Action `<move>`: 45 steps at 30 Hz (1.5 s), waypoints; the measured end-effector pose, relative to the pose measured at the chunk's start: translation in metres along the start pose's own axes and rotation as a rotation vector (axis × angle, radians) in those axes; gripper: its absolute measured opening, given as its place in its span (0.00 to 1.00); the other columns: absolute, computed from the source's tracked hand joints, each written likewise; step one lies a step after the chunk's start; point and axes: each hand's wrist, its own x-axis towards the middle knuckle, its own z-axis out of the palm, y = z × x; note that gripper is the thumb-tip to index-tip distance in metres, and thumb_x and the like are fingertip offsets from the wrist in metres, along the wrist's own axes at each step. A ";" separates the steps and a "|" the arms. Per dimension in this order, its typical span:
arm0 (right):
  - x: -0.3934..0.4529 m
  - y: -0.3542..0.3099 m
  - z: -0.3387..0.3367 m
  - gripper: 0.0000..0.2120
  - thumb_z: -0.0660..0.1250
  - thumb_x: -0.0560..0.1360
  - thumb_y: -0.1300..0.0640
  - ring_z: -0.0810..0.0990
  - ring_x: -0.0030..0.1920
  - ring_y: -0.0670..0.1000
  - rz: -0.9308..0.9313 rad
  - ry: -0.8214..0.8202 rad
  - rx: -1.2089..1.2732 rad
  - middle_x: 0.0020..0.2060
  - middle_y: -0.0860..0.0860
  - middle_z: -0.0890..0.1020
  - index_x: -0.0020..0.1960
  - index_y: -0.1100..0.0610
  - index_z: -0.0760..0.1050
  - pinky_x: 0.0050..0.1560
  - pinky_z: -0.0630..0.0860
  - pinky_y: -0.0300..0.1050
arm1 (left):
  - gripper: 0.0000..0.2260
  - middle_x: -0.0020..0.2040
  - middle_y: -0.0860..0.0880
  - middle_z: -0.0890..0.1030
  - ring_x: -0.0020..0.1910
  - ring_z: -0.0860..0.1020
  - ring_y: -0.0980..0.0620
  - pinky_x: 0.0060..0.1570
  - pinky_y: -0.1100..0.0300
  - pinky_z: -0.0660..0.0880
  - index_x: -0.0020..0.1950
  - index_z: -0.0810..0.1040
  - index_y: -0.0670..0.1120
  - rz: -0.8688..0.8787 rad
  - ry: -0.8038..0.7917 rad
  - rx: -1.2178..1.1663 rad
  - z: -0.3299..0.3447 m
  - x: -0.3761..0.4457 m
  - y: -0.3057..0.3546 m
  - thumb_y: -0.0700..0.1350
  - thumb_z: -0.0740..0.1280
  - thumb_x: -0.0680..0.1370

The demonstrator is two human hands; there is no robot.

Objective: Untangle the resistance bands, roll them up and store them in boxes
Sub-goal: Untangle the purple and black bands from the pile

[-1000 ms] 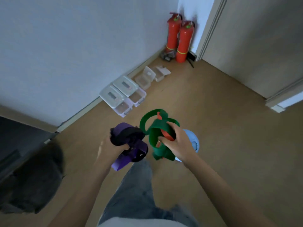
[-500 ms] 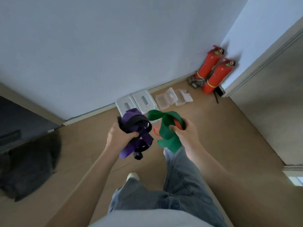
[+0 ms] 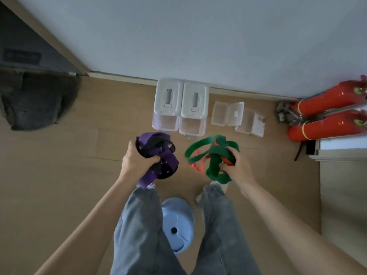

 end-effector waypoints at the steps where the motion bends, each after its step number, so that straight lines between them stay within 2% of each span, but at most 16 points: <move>1: 0.018 0.014 -0.002 0.25 0.69 0.72 0.66 0.74 0.60 0.57 0.016 -0.004 -0.045 0.60 0.57 0.76 0.68 0.59 0.68 0.62 0.70 0.53 | 0.30 0.49 0.49 0.75 0.52 0.75 0.44 0.46 0.57 0.67 0.61 0.69 0.44 0.008 -0.019 0.032 0.009 0.010 -0.008 0.43 0.78 0.64; 5: 0.096 0.070 0.011 0.20 0.69 0.69 0.68 0.76 0.56 0.58 -0.008 0.016 -0.178 0.51 0.53 0.78 0.60 0.62 0.73 0.49 0.68 0.38 | 0.38 0.49 0.51 0.75 0.50 0.74 0.47 0.48 0.59 0.66 0.64 0.69 0.46 0.099 -0.188 0.133 0.051 0.062 -0.036 0.50 0.79 0.57; 8: 0.149 0.106 0.043 0.22 0.68 0.72 0.62 0.75 0.60 0.59 0.044 -0.085 -0.357 0.57 0.56 0.78 0.66 0.60 0.70 0.60 0.69 0.48 | 0.40 0.51 0.51 0.76 0.52 0.75 0.46 0.48 0.57 0.68 0.65 0.69 0.46 0.160 -0.293 0.272 0.093 0.110 -0.052 0.55 0.77 0.57; 10: 0.181 0.123 0.069 0.21 0.67 0.74 0.59 0.74 0.61 0.59 0.093 -0.076 -0.369 0.59 0.56 0.77 0.66 0.59 0.70 0.63 0.68 0.52 | 0.39 0.56 0.49 0.76 0.56 0.75 0.44 0.52 0.54 0.70 0.68 0.66 0.47 0.193 -0.340 0.352 0.125 0.144 -0.062 0.52 0.79 0.62; 12: 0.206 0.132 0.102 0.21 0.66 0.76 0.59 0.75 0.58 0.58 0.141 -0.149 -0.054 0.59 0.54 0.75 0.67 0.56 0.69 0.58 0.70 0.48 | 0.38 0.59 0.48 0.76 0.57 0.75 0.43 0.53 0.54 0.71 0.70 0.64 0.48 0.214 -0.390 0.405 0.154 0.176 -0.079 0.50 0.78 0.64; 15: 0.240 0.149 0.156 0.16 0.62 0.78 0.54 0.75 0.53 0.50 0.228 -0.328 0.392 0.58 0.49 0.76 0.65 0.50 0.69 0.54 0.71 0.48 | 0.37 0.53 0.50 0.75 0.54 0.75 0.45 0.47 0.57 0.69 0.71 0.62 0.48 0.262 -0.487 0.446 0.194 0.219 -0.108 0.47 0.76 0.66; 17: 0.264 0.168 0.193 0.10 0.60 0.79 0.50 0.75 0.53 0.47 0.242 -0.363 0.476 0.53 0.42 0.76 0.60 0.45 0.71 0.57 0.71 0.51 | 0.39 0.53 0.50 0.74 0.53 0.74 0.48 0.46 0.60 0.67 0.73 0.59 0.47 0.297 -0.531 0.462 0.221 0.249 -0.128 0.45 0.75 0.66; 22: 0.321 0.235 0.257 0.11 0.63 0.78 0.50 0.75 0.53 0.53 0.347 -0.238 0.435 0.53 0.51 0.75 0.58 0.52 0.72 0.55 0.74 0.53 | 0.42 0.63 0.45 0.74 0.61 0.73 0.45 0.51 0.61 0.68 0.74 0.56 0.44 0.271 -0.642 0.516 0.287 0.305 -0.186 0.46 0.77 0.67; 26: 0.362 0.276 0.271 0.10 0.64 0.77 0.50 0.76 0.43 0.50 0.321 -0.342 0.136 0.46 0.52 0.76 0.51 0.57 0.72 0.46 0.76 0.48 | 0.30 0.55 0.50 0.75 0.52 0.73 0.50 0.44 0.59 0.66 0.63 0.69 0.43 0.263 -0.598 0.555 0.326 0.323 -0.236 0.56 0.74 0.68; 28: 0.381 0.282 0.274 0.12 0.64 0.76 0.46 0.77 0.48 0.52 0.290 -0.373 0.062 0.50 0.53 0.77 0.51 0.54 0.72 0.44 0.77 0.48 | 0.26 0.53 0.48 0.78 0.50 0.75 0.48 0.44 0.56 0.70 0.58 0.72 0.43 0.297 -0.554 0.573 0.335 0.338 -0.250 0.59 0.72 0.69; 30: 0.394 0.284 0.275 0.17 0.65 0.74 0.42 0.76 0.57 0.54 0.263 -0.421 0.084 0.57 0.52 0.76 0.57 0.51 0.74 0.47 0.79 0.50 | 0.23 0.52 0.45 0.80 0.52 0.77 0.44 0.47 0.54 0.72 0.57 0.74 0.44 0.332 -0.457 0.582 0.336 0.352 -0.260 0.57 0.71 0.71; 33: 0.395 0.276 0.273 0.18 0.68 0.71 0.42 0.77 0.57 0.51 0.191 -0.552 0.220 0.58 0.49 0.77 0.59 0.45 0.73 0.45 0.80 0.49 | 0.18 0.51 0.43 0.79 0.52 0.76 0.42 0.43 0.57 0.68 0.58 0.73 0.41 0.345 -0.194 0.428 0.328 0.361 -0.264 0.49 0.70 0.73; 35: 0.377 0.264 0.278 0.22 0.72 0.69 0.46 0.78 0.51 0.48 0.086 -0.507 0.137 0.55 0.48 0.77 0.60 0.43 0.69 0.42 0.79 0.44 | 0.16 0.48 0.44 0.77 0.49 0.75 0.45 0.42 0.58 0.67 0.57 0.73 0.40 0.351 -0.125 0.342 0.319 0.351 -0.258 0.47 0.70 0.74; 39: 0.337 0.257 0.280 0.25 0.75 0.66 0.54 0.78 0.50 0.54 -0.207 -0.246 -0.507 0.55 0.55 0.79 0.60 0.56 0.71 0.45 0.73 0.42 | 0.08 0.38 0.47 0.78 0.38 0.77 0.47 0.34 0.61 0.72 0.48 0.78 0.40 0.462 -0.330 0.337 0.299 0.316 -0.235 0.45 0.67 0.76; 43: 0.293 0.237 0.253 0.11 0.69 0.69 0.64 0.79 0.42 0.56 -0.303 -0.141 -0.417 0.45 0.58 0.81 0.50 0.60 0.75 0.40 0.74 0.45 | 0.08 0.41 0.45 0.79 0.41 0.79 0.45 0.45 0.56 0.76 0.51 0.79 0.40 0.632 -0.436 0.625 0.268 0.283 -0.211 0.43 0.67 0.75; 45: 0.273 0.212 0.237 0.09 0.69 0.70 0.62 0.76 0.40 0.54 -0.374 -0.029 -0.387 0.43 0.54 0.78 0.50 0.59 0.76 0.33 0.70 0.39 | 0.08 0.41 0.46 0.78 0.40 0.79 0.44 0.45 0.56 0.76 0.51 0.78 0.40 0.662 -0.430 0.659 0.247 0.271 -0.193 0.43 0.68 0.75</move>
